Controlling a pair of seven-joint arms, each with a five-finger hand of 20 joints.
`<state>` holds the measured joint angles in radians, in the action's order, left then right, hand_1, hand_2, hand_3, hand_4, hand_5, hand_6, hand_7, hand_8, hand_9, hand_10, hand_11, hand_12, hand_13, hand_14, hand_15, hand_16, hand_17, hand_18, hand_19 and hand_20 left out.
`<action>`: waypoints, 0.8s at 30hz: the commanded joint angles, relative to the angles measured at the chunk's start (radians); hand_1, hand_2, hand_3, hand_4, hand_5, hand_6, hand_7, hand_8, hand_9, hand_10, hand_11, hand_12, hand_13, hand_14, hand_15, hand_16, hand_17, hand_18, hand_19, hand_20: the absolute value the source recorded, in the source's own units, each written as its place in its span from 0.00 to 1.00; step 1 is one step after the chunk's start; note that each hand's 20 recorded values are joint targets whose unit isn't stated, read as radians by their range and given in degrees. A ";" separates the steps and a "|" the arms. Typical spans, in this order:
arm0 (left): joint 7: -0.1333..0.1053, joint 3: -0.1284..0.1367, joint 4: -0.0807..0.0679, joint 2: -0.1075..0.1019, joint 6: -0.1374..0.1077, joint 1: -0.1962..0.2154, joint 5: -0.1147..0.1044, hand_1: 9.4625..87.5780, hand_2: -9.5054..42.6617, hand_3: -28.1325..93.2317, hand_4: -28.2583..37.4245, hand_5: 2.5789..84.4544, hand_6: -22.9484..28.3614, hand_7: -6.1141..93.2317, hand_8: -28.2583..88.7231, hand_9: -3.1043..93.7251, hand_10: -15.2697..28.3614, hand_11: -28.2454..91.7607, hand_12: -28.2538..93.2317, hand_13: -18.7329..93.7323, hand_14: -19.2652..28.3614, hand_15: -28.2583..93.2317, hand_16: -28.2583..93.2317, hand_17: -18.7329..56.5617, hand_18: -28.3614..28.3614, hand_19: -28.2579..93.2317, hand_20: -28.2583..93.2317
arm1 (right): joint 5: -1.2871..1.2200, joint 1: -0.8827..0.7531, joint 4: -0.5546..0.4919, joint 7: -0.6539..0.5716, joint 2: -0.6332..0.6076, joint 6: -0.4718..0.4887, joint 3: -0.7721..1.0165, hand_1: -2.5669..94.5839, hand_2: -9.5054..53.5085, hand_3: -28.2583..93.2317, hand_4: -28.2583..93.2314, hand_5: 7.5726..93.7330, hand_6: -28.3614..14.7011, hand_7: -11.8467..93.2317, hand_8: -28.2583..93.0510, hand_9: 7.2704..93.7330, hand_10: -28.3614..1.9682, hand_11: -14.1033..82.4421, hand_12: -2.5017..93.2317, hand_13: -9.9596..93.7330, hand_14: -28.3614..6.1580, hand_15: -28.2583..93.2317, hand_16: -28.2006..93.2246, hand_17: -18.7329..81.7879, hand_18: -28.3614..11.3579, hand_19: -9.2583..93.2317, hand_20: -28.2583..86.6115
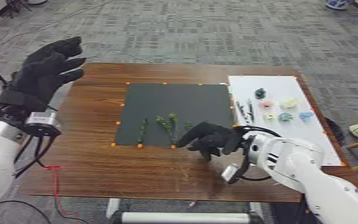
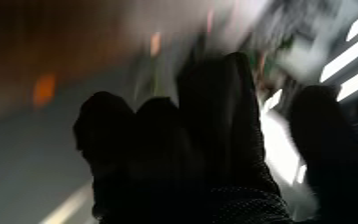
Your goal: Arrange flowers
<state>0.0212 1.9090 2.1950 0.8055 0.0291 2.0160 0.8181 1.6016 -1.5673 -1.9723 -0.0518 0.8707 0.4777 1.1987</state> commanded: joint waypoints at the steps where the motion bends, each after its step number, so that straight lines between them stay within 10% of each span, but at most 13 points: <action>1: 0.004 0.033 0.015 0.042 -0.019 0.065 -0.002 0.21 0.11 0.79 0.03 0.25 0.47 0.27 0.16 0.20 0.56 0.42 0.39 0.23 0.67 0.59 0.20 0.11 0.84 0.56 0.33 | 0.273 -0.253 -0.088 -0.301 -0.162 -0.392 0.347 0.36 0.07 0.65 0.00 0.51 0.63 0.23 0.15 0.82 0.53 0.38 0.25 0.76 0.47 0.84 0.50 0.58 0.14 1.00 0.64; 10: 0.014 0.015 0.008 0.063 -0.018 0.069 -0.001 0.21 0.11 0.79 0.03 0.25 0.47 0.27 0.16 0.20 0.56 0.42 0.39 0.23 0.67 0.59 0.20 0.11 0.84 0.56 0.33 | 0.540 -0.127 -0.005 -0.733 -0.228 -0.723 0.065 0.51 0.01 0.43 0.04 0.67 0.63 0.39 0.15 0.79 0.57 0.56 0.35 0.75 0.52 0.86 0.53 0.58 0.17 1.00 0.69; 15: 0.015 0.010 0.007 0.074 -0.021 0.078 -0.001 0.21 0.11 0.79 0.03 0.25 0.47 0.27 0.16 0.20 0.56 0.42 0.39 0.23 0.67 0.59 0.20 0.11 0.84 0.56 0.33 | 0.552 -0.029 0.025 -0.749 -0.237 -0.728 -0.071 0.55 0.00 0.34 0.10 0.64 0.61 0.60 0.12 0.71 0.53 0.74 0.46 0.73 0.51 0.87 0.56 0.56 0.18 1.00 0.69; 24: 0.018 -0.001 0.001 0.082 -0.017 0.080 -0.001 0.21 0.11 0.80 0.02 0.25 0.47 0.27 0.16 0.20 0.56 0.42 0.39 0.23 0.67 0.59 0.19 0.11 0.84 0.55 0.33 | 0.555 0.114 0.068 -0.738 -0.235 -0.731 -0.198 0.52 0.00 0.34 0.10 0.67 0.63 0.66 0.11 0.74 0.54 0.77 0.49 0.76 0.50 0.89 0.56 0.59 0.16 1.00 0.73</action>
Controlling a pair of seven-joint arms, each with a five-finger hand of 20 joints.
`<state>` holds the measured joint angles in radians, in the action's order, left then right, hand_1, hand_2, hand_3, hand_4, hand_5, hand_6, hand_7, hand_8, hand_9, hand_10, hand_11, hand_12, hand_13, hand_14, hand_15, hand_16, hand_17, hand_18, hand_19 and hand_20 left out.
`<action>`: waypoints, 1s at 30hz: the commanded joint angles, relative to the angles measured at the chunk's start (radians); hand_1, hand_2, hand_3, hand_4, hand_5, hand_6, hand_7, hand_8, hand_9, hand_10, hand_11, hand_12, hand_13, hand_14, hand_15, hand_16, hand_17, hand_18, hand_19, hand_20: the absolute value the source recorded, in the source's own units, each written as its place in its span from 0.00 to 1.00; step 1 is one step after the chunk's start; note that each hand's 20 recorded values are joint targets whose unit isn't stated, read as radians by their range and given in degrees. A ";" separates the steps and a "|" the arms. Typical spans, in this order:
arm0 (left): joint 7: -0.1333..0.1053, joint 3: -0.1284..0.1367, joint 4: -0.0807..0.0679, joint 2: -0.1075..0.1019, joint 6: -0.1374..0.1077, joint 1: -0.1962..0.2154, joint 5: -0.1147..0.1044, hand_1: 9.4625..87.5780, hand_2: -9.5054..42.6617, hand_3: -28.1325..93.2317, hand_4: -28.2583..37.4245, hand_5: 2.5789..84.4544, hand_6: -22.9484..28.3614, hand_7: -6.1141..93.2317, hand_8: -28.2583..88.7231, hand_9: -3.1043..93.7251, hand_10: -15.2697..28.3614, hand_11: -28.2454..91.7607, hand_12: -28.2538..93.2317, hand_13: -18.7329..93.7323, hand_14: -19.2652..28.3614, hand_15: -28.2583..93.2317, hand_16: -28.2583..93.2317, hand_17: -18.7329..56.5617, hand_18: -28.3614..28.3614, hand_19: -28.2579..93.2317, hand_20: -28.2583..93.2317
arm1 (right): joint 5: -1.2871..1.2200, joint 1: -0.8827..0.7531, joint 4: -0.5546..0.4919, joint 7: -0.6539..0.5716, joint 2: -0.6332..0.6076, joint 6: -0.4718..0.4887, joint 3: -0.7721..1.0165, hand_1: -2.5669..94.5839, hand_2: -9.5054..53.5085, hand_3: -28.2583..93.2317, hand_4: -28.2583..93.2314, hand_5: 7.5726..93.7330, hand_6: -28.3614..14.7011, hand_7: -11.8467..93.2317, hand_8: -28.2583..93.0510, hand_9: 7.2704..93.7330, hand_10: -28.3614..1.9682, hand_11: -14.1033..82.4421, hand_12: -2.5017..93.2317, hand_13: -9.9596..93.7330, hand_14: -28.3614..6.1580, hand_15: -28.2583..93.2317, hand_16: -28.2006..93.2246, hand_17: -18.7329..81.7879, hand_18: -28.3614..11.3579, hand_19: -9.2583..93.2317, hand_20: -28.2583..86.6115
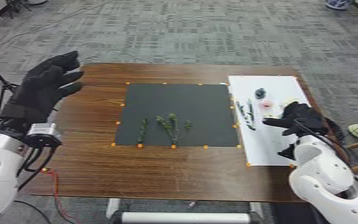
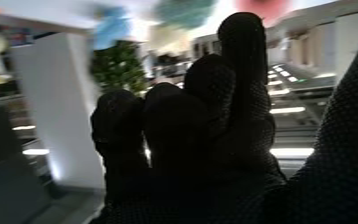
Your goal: Arrange flowers
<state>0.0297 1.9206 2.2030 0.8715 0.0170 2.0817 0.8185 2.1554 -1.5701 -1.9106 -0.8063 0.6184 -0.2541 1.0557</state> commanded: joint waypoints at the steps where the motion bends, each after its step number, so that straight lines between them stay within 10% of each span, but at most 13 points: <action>1: 0.010 -0.015 -0.008 0.017 -0.005 0.015 -0.001 0.21 0.11 0.80 0.02 0.25 0.47 0.27 0.15 0.20 0.56 0.42 0.39 0.23 0.67 0.59 0.19 0.11 0.84 0.56 0.33 | 0.001 0.121 0.011 0.020 0.017 0.011 -0.060 0.51 0.00 0.36 0.09 0.68 0.63 0.66 0.11 0.74 0.54 0.77 0.49 0.76 0.50 0.89 0.56 0.59 0.16 1.00 0.73; 27: -0.025 0.066 0.007 0.065 -0.062 0.089 -0.030 0.20 0.10 0.80 0.02 0.25 0.47 0.27 0.15 0.20 0.56 0.42 0.39 0.23 0.66 0.59 0.19 0.11 0.84 0.56 0.33 | -0.044 0.526 0.194 0.048 0.053 0.211 -0.507 0.47 0.00 0.51 0.00 0.74 0.65 0.62 0.13 0.82 0.60 0.77 0.51 0.81 0.54 0.91 0.56 0.65 0.15 1.00 0.81; 30: -0.027 0.059 0.005 0.069 -0.059 0.091 -0.026 0.20 0.10 0.80 0.01 0.25 0.47 0.27 0.15 0.20 0.56 0.42 0.39 0.23 0.66 0.59 0.20 0.11 0.84 0.56 0.33 | -0.043 0.570 0.215 0.052 0.065 0.252 -0.550 0.33 0.00 0.73 0.00 0.75 0.66 0.62 0.13 0.82 0.60 0.77 0.51 0.81 0.54 0.91 0.56 0.66 0.15 1.00 0.81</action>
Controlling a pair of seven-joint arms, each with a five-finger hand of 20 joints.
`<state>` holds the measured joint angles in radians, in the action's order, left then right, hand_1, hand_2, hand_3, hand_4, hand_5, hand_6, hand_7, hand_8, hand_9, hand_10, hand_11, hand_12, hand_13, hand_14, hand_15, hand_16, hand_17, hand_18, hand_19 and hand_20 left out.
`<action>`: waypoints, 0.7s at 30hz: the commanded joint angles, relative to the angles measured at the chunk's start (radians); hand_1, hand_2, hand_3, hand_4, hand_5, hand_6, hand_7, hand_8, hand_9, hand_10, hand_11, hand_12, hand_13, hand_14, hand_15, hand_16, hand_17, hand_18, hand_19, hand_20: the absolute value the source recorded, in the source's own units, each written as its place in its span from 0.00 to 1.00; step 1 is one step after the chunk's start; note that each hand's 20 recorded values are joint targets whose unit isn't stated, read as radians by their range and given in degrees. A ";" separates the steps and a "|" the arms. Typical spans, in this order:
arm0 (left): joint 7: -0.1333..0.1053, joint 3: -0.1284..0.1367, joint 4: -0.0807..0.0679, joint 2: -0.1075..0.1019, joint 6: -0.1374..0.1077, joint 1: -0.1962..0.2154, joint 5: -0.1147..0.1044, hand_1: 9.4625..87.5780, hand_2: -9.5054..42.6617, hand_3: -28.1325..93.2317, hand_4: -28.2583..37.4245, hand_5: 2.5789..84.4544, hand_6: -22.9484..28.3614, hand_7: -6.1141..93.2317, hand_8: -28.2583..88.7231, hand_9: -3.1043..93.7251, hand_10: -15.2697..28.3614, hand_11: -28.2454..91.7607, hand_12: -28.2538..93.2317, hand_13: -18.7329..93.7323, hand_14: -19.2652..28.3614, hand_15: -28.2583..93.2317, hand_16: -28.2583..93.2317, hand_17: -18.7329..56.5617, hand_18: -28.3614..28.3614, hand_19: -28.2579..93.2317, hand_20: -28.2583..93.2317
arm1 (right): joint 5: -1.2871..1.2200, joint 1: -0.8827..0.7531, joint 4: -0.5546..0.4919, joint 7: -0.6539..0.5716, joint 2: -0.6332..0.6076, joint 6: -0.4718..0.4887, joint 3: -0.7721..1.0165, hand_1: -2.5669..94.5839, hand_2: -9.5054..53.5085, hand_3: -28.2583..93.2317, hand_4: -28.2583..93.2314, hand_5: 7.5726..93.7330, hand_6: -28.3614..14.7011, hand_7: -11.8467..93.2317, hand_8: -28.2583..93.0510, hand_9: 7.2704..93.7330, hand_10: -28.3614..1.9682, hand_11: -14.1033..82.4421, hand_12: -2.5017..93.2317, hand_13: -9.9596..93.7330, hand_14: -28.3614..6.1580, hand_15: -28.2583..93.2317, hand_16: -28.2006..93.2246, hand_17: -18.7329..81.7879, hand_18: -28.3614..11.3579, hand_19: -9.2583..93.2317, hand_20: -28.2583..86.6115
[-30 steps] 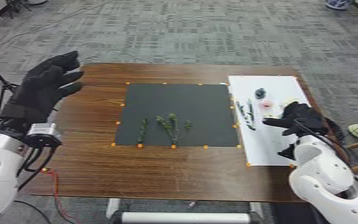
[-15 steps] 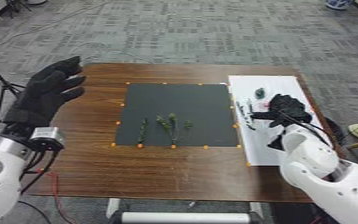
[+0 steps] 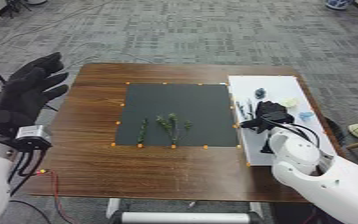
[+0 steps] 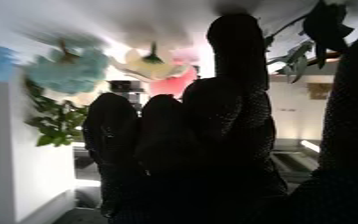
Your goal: Arrange flowers
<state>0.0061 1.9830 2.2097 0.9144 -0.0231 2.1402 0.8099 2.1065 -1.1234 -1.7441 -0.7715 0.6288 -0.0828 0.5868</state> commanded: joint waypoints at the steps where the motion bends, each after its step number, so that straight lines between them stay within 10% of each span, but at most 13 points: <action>1: -0.004 -0.008 -0.003 0.025 -0.021 0.030 -0.018 0.20 0.10 0.81 0.01 0.25 0.47 0.27 0.15 0.20 0.56 0.42 0.39 0.23 0.66 0.59 0.20 0.11 0.84 0.56 0.33 | 0.005 0.129 0.055 0.017 0.061 0.101 -0.084 0.29 0.00 0.81 0.00 0.75 0.66 0.62 0.13 0.82 0.60 0.77 0.51 0.81 0.54 0.91 0.56 0.66 0.15 1.00 0.81; 6: -0.007 -0.014 -0.001 0.027 -0.020 0.028 -0.013 0.20 0.10 0.80 0.01 0.25 0.47 0.27 0.16 0.20 0.56 0.42 0.39 0.23 0.66 0.59 0.20 0.11 0.84 0.55 0.33 | -0.013 0.122 0.064 0.022 0.079 0.155 -0.076 0.43 0.00 0.88 0.01 0.78 0.70 0.59 0.38 0.86 0.65 0.77 0.50 0.85 0.58 0.91 0.56 0.69 0.16 1.00 0.82; 21: 0.002 -0.010 0.001 0.039 -0.007 0.043 -0.010 0.19 0.10 0.81 0.01 0.25 0.47 0.27 0.15 0.20 0.56 0.42 0.39 0.23 0.66 0.59 0.20 0.11 0.83 0.55 0.33 | -0.099 0.040 -0.028 0.122 0.140 -0.031 -0.016 0.44 0.00 0.92 0.11 0.83 0.69 0.61 0.44 0.92 0.68 0.81 0.52 0.90 0.60 0.93 0.57 0.74 0.15 1.00 0.88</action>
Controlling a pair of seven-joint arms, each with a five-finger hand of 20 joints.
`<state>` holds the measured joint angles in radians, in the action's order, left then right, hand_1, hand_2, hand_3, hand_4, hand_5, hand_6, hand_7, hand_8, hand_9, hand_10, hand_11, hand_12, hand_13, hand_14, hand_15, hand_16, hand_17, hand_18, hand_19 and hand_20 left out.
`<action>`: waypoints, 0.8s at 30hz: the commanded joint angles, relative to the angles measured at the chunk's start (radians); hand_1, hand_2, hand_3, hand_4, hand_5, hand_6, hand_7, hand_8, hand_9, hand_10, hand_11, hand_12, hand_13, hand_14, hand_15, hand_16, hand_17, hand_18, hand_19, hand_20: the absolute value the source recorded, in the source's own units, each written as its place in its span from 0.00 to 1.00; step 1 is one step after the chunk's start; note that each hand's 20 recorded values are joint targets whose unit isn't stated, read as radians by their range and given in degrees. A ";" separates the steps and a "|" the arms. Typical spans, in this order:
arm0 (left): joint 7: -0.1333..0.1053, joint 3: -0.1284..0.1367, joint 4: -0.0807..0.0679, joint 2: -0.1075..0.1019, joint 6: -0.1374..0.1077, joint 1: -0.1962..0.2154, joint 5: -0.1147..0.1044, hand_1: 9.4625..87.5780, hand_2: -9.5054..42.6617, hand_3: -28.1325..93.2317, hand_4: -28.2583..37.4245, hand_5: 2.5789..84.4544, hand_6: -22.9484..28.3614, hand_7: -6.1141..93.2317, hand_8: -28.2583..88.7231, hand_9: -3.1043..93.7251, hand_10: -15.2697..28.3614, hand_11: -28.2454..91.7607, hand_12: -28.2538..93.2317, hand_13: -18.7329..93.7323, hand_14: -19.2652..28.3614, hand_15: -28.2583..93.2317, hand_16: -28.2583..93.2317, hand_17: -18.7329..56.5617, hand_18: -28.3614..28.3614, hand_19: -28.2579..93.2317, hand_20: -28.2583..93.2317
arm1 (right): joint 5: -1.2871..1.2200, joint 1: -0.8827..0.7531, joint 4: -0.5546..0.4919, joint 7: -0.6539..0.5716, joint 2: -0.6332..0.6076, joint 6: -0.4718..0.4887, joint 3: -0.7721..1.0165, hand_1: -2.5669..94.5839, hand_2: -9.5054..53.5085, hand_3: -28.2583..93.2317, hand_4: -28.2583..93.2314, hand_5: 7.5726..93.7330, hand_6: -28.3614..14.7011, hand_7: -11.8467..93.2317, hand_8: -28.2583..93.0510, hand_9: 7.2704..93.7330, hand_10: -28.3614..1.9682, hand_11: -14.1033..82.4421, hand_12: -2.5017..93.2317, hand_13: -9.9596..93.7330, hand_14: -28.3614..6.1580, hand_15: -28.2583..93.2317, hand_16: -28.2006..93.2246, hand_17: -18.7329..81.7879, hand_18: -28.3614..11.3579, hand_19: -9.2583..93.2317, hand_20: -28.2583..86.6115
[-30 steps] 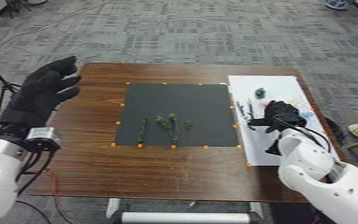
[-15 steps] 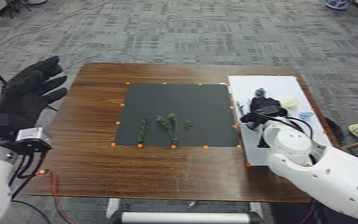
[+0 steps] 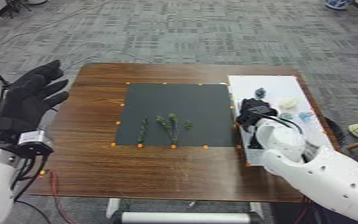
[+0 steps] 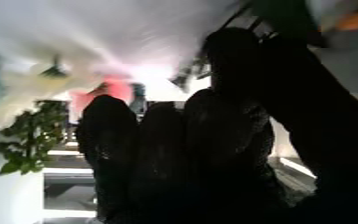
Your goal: Arrange flowers
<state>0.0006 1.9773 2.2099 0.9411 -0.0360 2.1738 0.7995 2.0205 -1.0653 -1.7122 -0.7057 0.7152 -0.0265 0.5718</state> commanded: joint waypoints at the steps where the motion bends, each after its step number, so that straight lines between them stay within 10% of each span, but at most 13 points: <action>1: 0.008 -0.006 -0.001 0.011 0.005 0.007 -0.001 0.19 0.10 0.81 0.01 0.25 0.47 0.27 0.15 0.20 0.56 0.42 0.39 0.23 0.66 0.59 0.20 0.11 0.83 0.55 0.33 | -0.022 -0.017 -0.066 0.062 0.059 -0.096 -0.003 0.43 0.00 0.92 0.11 0.83 0.69 0.62 0.44 0.92 0.68 0.81 0.52 0.90 0.60 0.93 0.57 0.75 0.15 1.00 0.88; 15: 0.010 -0.006 -0.001 0.009 0.009 0.010 0.000 0.19 0.09 0.81 0.00 0.25 0.47 0.27 0.15 0.20 0.55 0.42 0.40 0.23 0.66 0.59 0.20 0.11 0.83 0.55 0.33 | 0.106 -0.031 -0.118 -0.014 0.043 -0.044 0.000 0.40 0.00 0.92 0.06 0.84 0.71 0.62 0.42 0.93 0.70 0.81 0.53 0.90 0.60 0.93 0.57 0.75 0.16 1.00 0.88; 18: 0.011 0.000 0.001 0.010 0.008 0.015 0.000 0.19 0.09 0.81 0.00 0.25 0.47 0.27 0.15 0.20 0.55 0.42 0.40 0.23 0.66 0.59 0.20 0.11 0.83 0.55 0.33 | 0.148 -0.033 -0.149 -0.069 -0.004 -0.015 0.033 0.30 0.00 0.90 0.01 0.84 0.70 0.66 0.18 0.92 0.69 0.80 0.54 0.90 0.60 0.92 0.58 0.75 0.16 1.00 0.88; 24: 0.008 0.004 0.004 0.014 0.007 0.024 0.001 0.19 0.10 0.81 0.00 0.25 0.47 0.27 0.15 0.20 0.55 0.42 0.39 0.23 0.66 0.59 0.20 0.11 0.83 0.55 0.33 | 0.127 -0.081 -0.203 -0.100 -0.072 0.046 0.125 0.23 0.00 0.86 0.00 0.84 0.69 0.65 0.16 0.91 0.68 0.79 0.54 0.90 0.60 0.92 0.58 0.75 0.16 1.00 0.88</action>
<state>0.0047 1.9715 2.2086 0.9441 -0.0331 2.1761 0.7999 2.1582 -1.1265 -1.8723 -0.7881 0.7485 -0.0306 0.6041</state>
